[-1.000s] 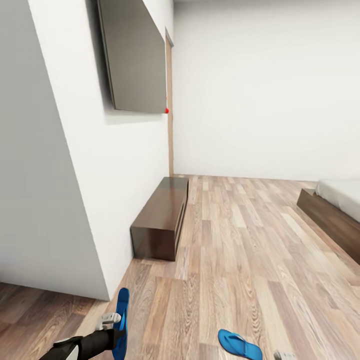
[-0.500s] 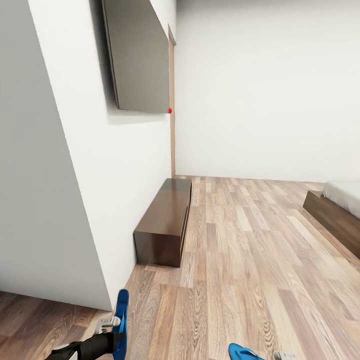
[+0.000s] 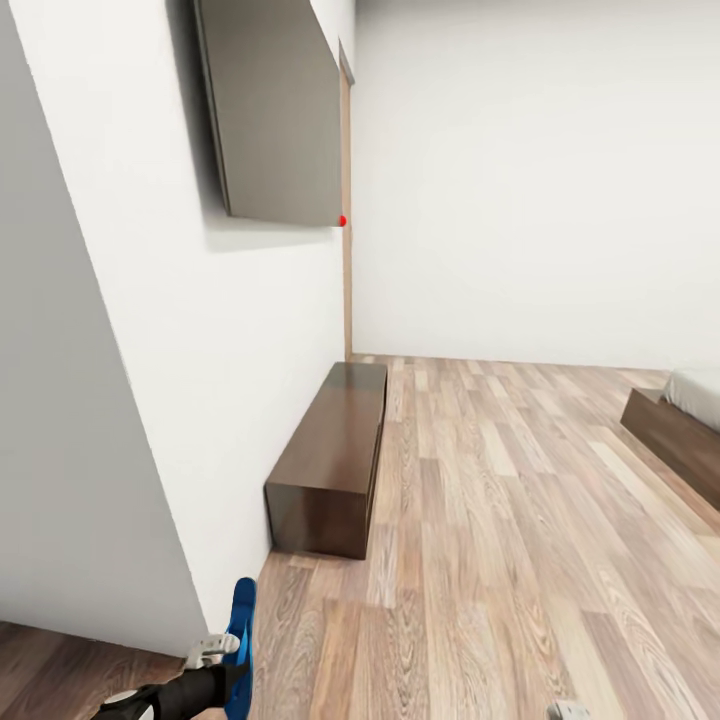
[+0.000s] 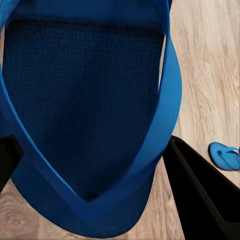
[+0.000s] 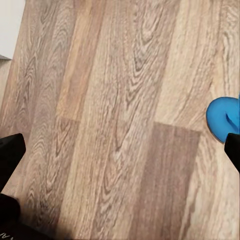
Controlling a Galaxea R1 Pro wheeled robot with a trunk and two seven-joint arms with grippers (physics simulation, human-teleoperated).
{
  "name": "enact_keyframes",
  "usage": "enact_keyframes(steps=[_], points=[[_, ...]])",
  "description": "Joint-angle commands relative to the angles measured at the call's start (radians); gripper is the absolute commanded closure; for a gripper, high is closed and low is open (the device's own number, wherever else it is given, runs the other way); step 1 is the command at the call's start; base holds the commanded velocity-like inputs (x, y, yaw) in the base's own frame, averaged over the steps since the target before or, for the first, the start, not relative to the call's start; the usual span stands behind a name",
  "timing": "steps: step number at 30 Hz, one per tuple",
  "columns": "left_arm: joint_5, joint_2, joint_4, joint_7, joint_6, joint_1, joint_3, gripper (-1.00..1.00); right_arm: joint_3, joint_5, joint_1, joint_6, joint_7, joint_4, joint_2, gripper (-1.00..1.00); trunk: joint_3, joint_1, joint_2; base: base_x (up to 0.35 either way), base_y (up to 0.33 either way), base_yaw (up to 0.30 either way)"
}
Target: In the bedroom, move the book from the bed onto either nightstand, and place the two sandals side by side next to the bed.
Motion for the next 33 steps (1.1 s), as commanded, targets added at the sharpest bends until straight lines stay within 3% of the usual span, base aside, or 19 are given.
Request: enact_keyframes(steps=[1,13,33], points=[[0.003,0.000,0.001,-0.004,-0.001,-0.001,0.002,1.00,-0.008,0.002,0.000,0.010,0.006,-0.001,0.001,-1.00,-0.001,0.000,0.000,0.332,0.000,0.000],[0.003,-0.001,0.001,-0.004,-0.001,-0.001,0.001,1.00,-0.007,0.004,-0.001,0.010,0.006,-0.001,0.001,-1.00,-0.001,0.000,0.000,0.195,0.000,-0.034],[0.003,0.000,0.001,-0.004,-0.001,-0.001,0.002,1.00,-0.008,0.004,0.000,0.010,0.007,-0.001,0.001,-1.00,-0.001,0.000,0.000,0.010,0.001,-0.256]])
